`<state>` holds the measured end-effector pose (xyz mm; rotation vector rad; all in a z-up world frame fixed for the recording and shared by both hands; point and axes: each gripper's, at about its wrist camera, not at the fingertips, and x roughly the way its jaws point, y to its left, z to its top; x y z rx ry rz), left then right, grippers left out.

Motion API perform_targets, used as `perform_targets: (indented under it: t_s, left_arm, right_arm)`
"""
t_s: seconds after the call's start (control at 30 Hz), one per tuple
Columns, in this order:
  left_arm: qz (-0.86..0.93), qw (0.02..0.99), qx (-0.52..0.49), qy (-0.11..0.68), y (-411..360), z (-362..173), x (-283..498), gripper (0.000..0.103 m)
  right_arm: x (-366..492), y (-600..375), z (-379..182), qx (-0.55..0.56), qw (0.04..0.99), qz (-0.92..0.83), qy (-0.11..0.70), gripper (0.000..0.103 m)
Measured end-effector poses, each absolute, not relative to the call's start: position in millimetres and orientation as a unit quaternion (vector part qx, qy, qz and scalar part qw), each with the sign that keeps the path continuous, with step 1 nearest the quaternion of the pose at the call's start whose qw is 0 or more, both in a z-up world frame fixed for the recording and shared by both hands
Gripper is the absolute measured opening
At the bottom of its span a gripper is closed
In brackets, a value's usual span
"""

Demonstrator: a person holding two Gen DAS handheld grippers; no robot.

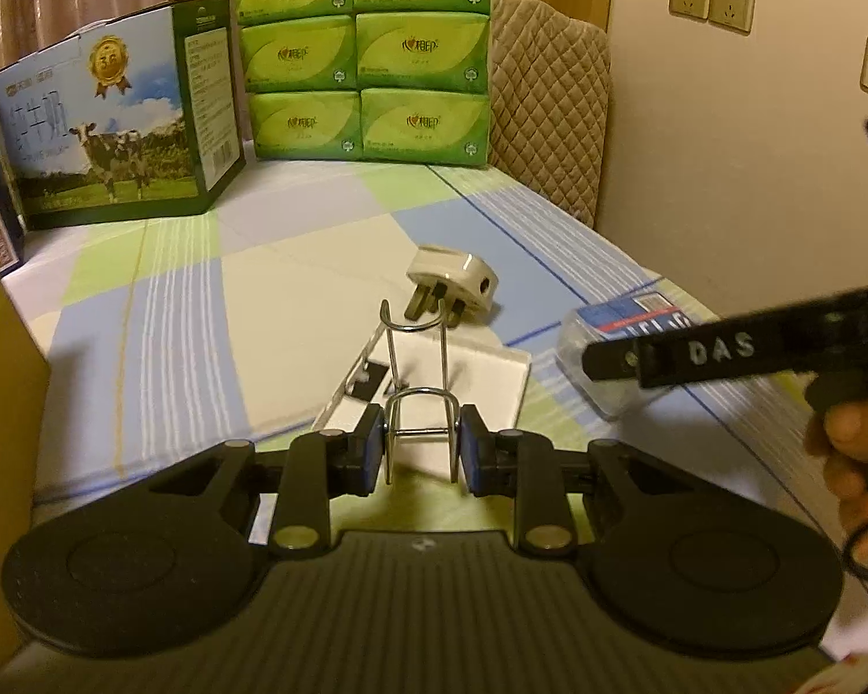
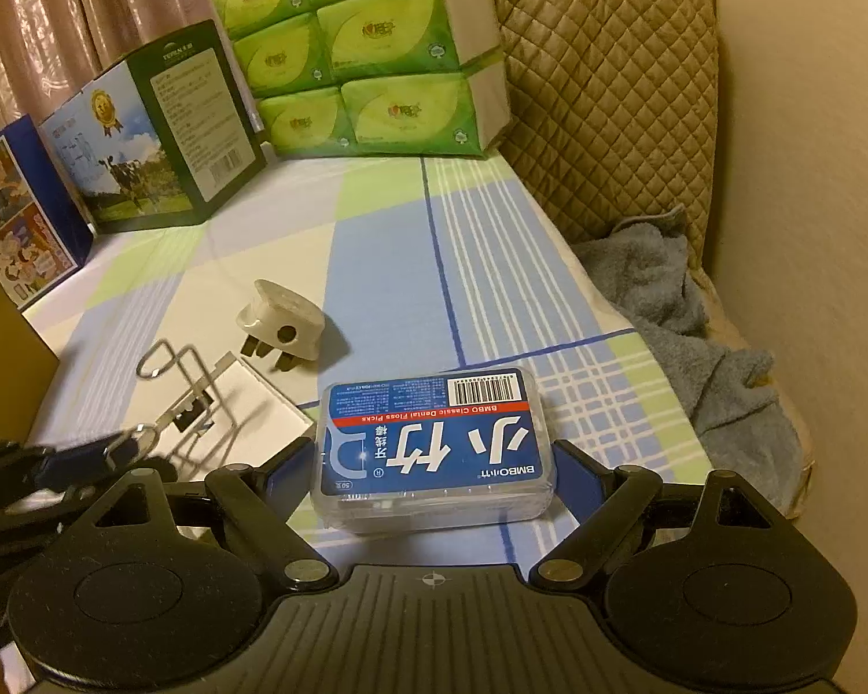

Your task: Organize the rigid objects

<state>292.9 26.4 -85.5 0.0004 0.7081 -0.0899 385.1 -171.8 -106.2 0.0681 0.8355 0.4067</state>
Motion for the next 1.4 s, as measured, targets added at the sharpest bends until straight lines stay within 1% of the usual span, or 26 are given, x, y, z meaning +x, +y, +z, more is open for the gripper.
perform_targets:
  t_s: [0.23, 0.47, 0.6, 0.73, 1.0, 1.17, 1.27, 1.33, 1.4]
  left_arm:
    - [-0.038, 0.933, 0.001, 0.357, 24.6, -90.5, 256.4, 0.023]
    - [-0.031, 0.929, -0.003, 0.368, 27.1, -96.7, 250.2, 0.023]
    - [-0.032, 0.926, -0.011, 0.377, 29.0, -98.5, 255.0, 0.030]
    - [-0.031, 0.920, -0.014, 0.390, 29.5, -101.4, 261.5, 0.030]
    - [-0.030, 0.917, -0.034, 0.396, 35.2, -102.6, 266.8, 0.030]
    - [-0.033, 0.915, -0.029, 0.402, 34.5, -102.4, 269.1, 0.030]
    - [-0.038, 0.914, -0.033, 0.404, 34.1, -101.7, 268.7, 0.027]
    - [-0.046, 0.912, -0.048, 0.404, 34.8, -100.0, 267.1, 0.023]
    - [-0.059, 0.910, -0.070, 0.404, 35.6, -96.5, 264.1, 0.023]
  right_arm:
    - [372.0, -166.5, -104.5, 0.019, 0.888, 0.205, 0.412, 0.083]
    - [365.9, -166.5, -106.2, 0.014, 0.886, 0.208, 0.414, 0.083]
    - [366.8, -163.2, -106.6, 0.008, 0.887, 0.209, 0.412, 0.083]
    - [368.0, -161.7, -107.0, 0.007, 0.886, 0.212, 0.412, 0.083]
    - [369.3, -161.5, -107.4, 0.008, 0.886, 0.213, 0.412, 0.083]
    - [369.1, -161.5, -107.5, 0.006, 0.886, 0.213, 0.412, 0.083]
    - [370.2, -161.5, -107.4, 0.006, 0.886, 0.214, 0.411, 0.083]
    - [370.3, -161.1, -107.4, 0.007, 0.886, 0.213, 0.411, 0.083]
    - [370.7, -160.6, -107.4, 0.006, 0.886, 0.213, 0.411, 0.083]
